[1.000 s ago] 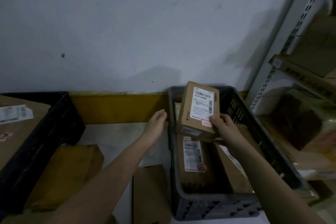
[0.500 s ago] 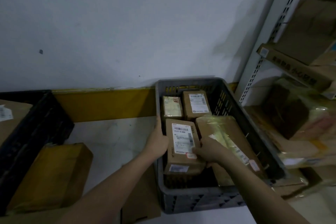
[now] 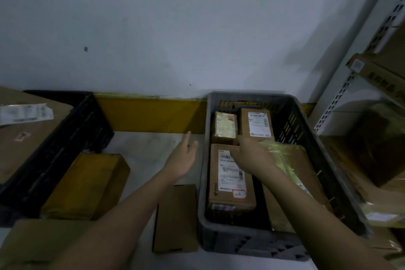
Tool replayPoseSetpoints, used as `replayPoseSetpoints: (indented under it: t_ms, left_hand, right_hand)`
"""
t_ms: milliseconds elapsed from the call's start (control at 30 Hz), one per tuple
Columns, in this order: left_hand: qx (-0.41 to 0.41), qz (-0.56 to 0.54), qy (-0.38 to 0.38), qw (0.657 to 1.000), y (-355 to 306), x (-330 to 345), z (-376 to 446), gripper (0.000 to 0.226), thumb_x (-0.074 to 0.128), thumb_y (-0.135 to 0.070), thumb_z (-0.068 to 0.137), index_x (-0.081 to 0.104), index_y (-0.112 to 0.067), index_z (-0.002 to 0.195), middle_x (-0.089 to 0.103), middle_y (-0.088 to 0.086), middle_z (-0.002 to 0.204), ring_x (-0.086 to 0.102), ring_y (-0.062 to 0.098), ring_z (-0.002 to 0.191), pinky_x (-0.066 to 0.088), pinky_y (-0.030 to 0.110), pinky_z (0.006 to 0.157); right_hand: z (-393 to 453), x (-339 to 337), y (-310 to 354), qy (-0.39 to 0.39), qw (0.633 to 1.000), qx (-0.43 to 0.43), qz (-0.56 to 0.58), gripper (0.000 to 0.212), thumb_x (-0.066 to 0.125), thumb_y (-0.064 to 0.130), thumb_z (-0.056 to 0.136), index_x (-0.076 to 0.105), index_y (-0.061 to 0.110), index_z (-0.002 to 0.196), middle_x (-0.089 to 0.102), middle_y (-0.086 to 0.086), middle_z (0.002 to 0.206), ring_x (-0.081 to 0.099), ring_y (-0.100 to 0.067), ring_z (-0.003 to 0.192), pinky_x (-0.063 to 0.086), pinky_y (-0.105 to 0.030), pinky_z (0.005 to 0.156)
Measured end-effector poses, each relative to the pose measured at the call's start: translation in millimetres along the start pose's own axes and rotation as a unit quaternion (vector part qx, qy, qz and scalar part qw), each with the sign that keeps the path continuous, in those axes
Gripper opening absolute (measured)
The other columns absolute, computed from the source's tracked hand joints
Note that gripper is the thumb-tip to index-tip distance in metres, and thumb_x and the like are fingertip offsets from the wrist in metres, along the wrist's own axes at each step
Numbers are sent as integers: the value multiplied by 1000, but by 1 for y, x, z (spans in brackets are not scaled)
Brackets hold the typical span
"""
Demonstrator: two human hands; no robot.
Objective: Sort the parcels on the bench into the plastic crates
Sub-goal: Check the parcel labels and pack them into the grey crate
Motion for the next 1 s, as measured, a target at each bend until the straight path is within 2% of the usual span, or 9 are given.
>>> replayPoseSetpoints:
  t_ms: [100, 200, 333, 500, 567, 667, 733, 867, 1000]
  left_hand:
    - [-81, 13, -51, 995, 51, -41, -1, 60, 36, -42, 106, 17, -18, 158, 35, 14, 157, 41, 33, 138, 35, 42, 113]
    - [-140, 8, -68, 988, 90, -65, -14, 60, 40, -37, 106, 20, -12, 157, 32, 14, 157, 42, 33, 136, 39, 40, 109]
    - [-176, -67, -79, 979, 132, -70, -34, 60, 44, -32, 104, 22, -11, 155, 38, 14, 154, 47, 32, 131, 44, 36, 102]
    - [-245, -151, -79, 954, 169, -42, -52, 59, 46, -31, 101, 28, -14, 155, 39, 12, 153, 45, 32, 134, 42, 37, 106]
    - [-273, -170, -58, 945, 180, -23, -57, 59, 41, -26, 104, 22, -9, 156, 41, 12, 149, 49, 31, 127, 45, 36, 94]
    - [-291, -186, -35, 938, 199, 4, -56, 53, 40, -23, 103, 30, -5, 151, 51, 10, 129, 54, 20, 93, 41, 28, 67]
    - [-320, -191, -22, 928, 212, 18, -56, 49, 38, -20, 101, 36, -4, 148, 55, 13, 127, 56, 23, 92, 45, 29, 69]
    - [-352, -164, 20, 921, 226, 37, -57, 42, 36, -12, 101, 44, 2, 140, 55, 10, 89, 55, 22, 74, 45, 27, 56]
    - [-355, -144, 44, 923, 228, 45, -57, 30, 37, -12, 102, 53, -2, 125, 51, 7, 80, 52, 19, 70, 43, 26, 57]
  right_hand:
    - [-4, -17, 64, -41, 988, -87, 124, 23, 47, 20, 100, 59, 12, 118, 59, -8, 114, 61, -25, 93, 54, -43, 80]
    - [-16, -3, 128, -44, 971, -140, 187, 29, 47, 17, 100, 55, 14, 127, 54, -6, 122, 56, -23, 107, 50, -40, 89]
    - [-19, 87, 174, 112, 955, -56, 267, 45, 47, 23, 101, 38, 16, 144, 45, -6, 139, 53, -28, 120, 48, -37, 91]
    - [-42, 191, 144, 176, 929, 134, 296, 51, 46, 21, 99, 31, 11, 147, 34, -14, 149, 43, -32, 131, 41, -34, 104]
    - [-51, 217, 119, 175, 925, 181, 284, 53, 42, 17, 101, 24, 8, 150, 30, -13, 153, 40, -31, 133, 38, -31, 104]
    - [-65, 248, 90, 168, 918, 246, 262, 57, 32, 23, 106, 11, 7, 157, 21, -16, 161, 33, -32, 141, 32, -38, 114]
    - [-66, 259, 84, 152, 929, 235, 243, 59, 39, 25, 104, 17, 6, 155, 24, -20, 158, 32, -35, 141, 31, -44, 115]
    - [-69, 276, 70, 183, 941, 225, 177, 79, 47, 27, 101, -6, 8, 157, -1, -18, 164, 9, -36, 150, 16, -48, 121]
    - [-68, 284, 53, 165, 937, 247, 183, 73, 48, 20, 99, 5, 5, 157, 17, -23, 160, 26, -38, 145, 28, -46, 118]
Point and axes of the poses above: each hand's wrist, its own z-axis towards the middle knuckle, its own x-axis out of the palm, y = z × x, the point moved 9 cm from there along z, towards the middle knuckle
